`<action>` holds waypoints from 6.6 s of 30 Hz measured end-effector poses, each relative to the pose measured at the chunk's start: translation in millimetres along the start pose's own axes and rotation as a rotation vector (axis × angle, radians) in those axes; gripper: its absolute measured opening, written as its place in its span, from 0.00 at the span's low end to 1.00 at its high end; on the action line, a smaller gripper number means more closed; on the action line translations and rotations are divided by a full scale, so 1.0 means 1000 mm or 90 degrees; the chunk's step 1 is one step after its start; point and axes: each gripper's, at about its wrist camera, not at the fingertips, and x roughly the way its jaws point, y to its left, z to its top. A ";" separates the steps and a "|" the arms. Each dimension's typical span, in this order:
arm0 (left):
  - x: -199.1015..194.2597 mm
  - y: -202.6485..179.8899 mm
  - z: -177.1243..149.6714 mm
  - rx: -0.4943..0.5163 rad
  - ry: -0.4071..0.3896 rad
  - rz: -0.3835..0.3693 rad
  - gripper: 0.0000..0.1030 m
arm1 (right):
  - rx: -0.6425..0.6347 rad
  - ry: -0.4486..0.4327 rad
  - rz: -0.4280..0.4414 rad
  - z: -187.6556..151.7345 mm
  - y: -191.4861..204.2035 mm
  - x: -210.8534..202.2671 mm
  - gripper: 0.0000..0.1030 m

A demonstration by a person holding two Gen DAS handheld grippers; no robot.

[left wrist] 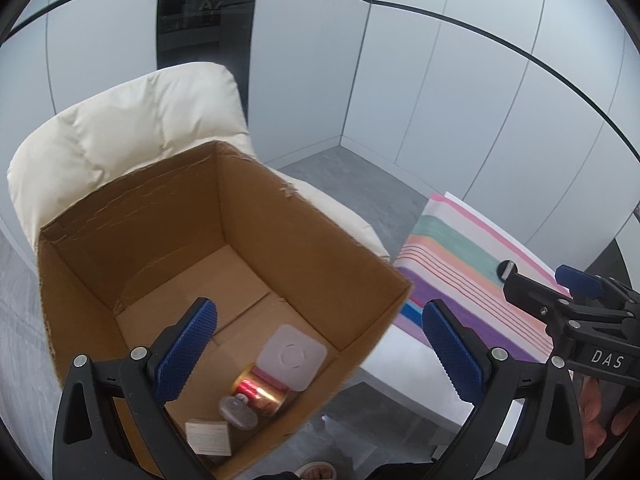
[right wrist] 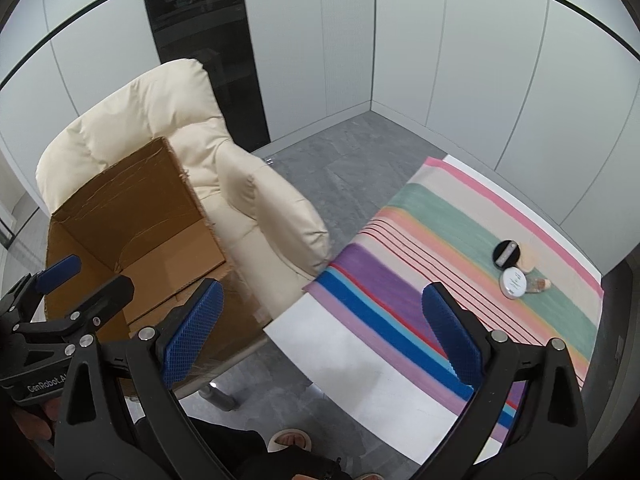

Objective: Organize objects
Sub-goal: 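Move both grippers back from the cardboard box toward the blanket, then grasp the white compact with the left gripper while the right grasps the pink-capped bottle, then lift the white compact and pink-capped bottle and carry them over the cardboard box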

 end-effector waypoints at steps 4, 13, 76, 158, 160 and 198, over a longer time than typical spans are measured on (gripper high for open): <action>0.003 -0.016 0.001 0.016 0.001 -0.011 1.00 | 0.013 -0.001 -0.008 -0.003 -0.015 -0.003 0.98; 0.011 -0.049 0.001 0.045 0.008 -0.034 1.00 | 0.042 -0.003 -0.031 -0.012 -0.049 -0.013 0.98; 0.144 -0.341 -0.057 0.313 0.078 -0.136 0.99 | 0.251 0.045 -0.174 -0.104 -0.323 0.018 0.93; 0.161 -0.318 -0.036 0.214 0.152 -0.197 0.56 | 0.268 0.081 -0.149 -0.097 -0.323 0.058 0.61; 0.147 -0.312 -0.038 0.216 0.149 -0.197 0.56 | 0.267 0.077 -0.146 -0.099 -0.314 0.043 0.61; 0.016 -0.237 -0.025 0.198 0.059 -0.232 0.57 | 0.177 -0.025 -0.117 -0.082 -0.190 -0.084 0.61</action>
